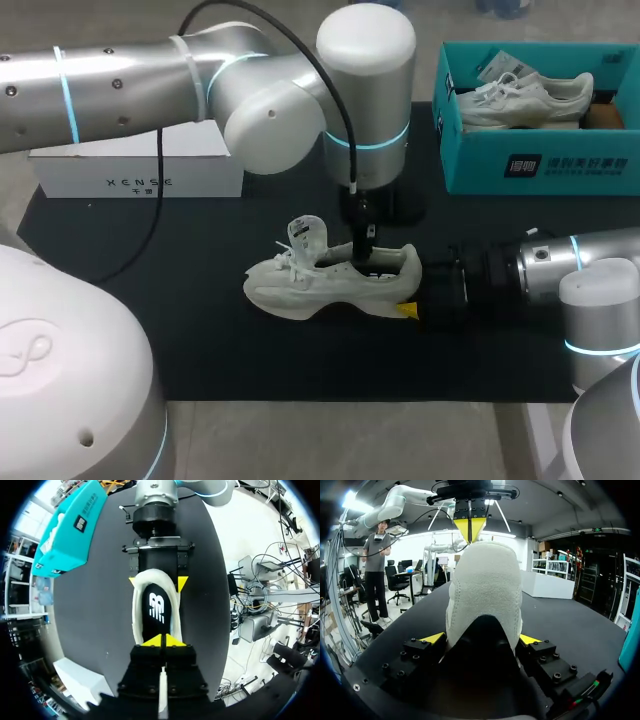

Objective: Take the shoe out of the shoebox, open the shoe tongue, remove and reinsert the insole, then place the shoe into the shoebox

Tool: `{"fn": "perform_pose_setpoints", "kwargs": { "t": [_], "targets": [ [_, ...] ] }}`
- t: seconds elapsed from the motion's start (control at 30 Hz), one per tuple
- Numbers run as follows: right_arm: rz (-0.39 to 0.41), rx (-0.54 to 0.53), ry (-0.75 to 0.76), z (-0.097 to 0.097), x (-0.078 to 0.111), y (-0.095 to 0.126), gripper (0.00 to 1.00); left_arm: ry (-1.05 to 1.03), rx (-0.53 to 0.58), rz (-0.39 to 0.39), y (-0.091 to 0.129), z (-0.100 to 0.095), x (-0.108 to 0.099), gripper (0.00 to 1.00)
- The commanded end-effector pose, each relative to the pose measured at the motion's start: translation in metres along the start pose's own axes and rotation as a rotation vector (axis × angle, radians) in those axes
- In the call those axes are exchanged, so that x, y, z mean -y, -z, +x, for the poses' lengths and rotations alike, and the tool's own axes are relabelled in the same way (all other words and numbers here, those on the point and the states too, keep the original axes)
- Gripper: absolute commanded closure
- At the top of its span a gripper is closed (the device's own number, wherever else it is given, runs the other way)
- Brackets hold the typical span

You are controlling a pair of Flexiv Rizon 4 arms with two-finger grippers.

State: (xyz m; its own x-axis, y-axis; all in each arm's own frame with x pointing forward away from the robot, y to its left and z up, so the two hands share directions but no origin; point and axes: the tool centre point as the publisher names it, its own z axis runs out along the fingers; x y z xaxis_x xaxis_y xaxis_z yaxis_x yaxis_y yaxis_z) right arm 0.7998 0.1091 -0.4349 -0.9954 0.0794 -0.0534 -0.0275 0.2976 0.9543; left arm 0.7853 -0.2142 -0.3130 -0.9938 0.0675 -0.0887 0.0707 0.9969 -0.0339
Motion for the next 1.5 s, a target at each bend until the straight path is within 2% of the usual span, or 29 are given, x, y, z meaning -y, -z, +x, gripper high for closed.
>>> {"fn": "perform_pose_setpoints", "kwargs": {
  "t": [0.03, 0.43, 0.8, 0.83, 0.87, 0.93, 1.03, 1.33, 1.5],
  "targets": [
    [0.002, 0.002, 0.0, 0.001, 0.008, -0.005, 1.0, -0.002, -0.015, -0.025, -0.017, -0.006, 0.004, 1.0],
    [0.002, 0.002, 0.0, 0.001, 0.008, -0.005, 1.0, 0.002, -0.073, -0.102, -0.056, 0.015, -0.027, 1.0],
    [0.002, 0.002, 0.0, 0.001, 0.008, -0.005, 1.0, -0.032, -0.06, -0.108, -0.063, 0.023, -0.024, 1.0],
    [0.002, 0.002, 0.0, 0.001, 0.008, -0.005, 1.0, -0.038, -0.055, -0.109, -0.063, 0.024, -0.023, 0.98],
    [0.002, 0.002, 0.0, 0.001, 0.008, -0.005, 1.0, -0.044, -0.05, -0.109, -0.064, 0.024, -0.022, 0.87],
    [0.002, 0.002, 0.0, 0.001, 0.008, -0.005, 1.0, -0.048, -0.046, -0.111, -0.064, 0.024, -0.019, 0.78],
    [0.002, 0.002, 0.0, 0.001, 0.008, -0.005, 1.0, -0.052, -0.042, -0.111, -0.064, 0.023, -0.015, 0.71],
    [0.002, 0.002, 0.0, 0.001, 0.008, -0.005, 1.0, -0.078, -0.037, -0.115, -0.072, 0.019, -0.008, 0.7],
    [0.002, 0.002, 0.0, 0.001, 0.008, -0.005, 1.0, -0.108, -0.023, -0.123, -0.091, 0.017, -0.006, 0.7]
  ]
}}
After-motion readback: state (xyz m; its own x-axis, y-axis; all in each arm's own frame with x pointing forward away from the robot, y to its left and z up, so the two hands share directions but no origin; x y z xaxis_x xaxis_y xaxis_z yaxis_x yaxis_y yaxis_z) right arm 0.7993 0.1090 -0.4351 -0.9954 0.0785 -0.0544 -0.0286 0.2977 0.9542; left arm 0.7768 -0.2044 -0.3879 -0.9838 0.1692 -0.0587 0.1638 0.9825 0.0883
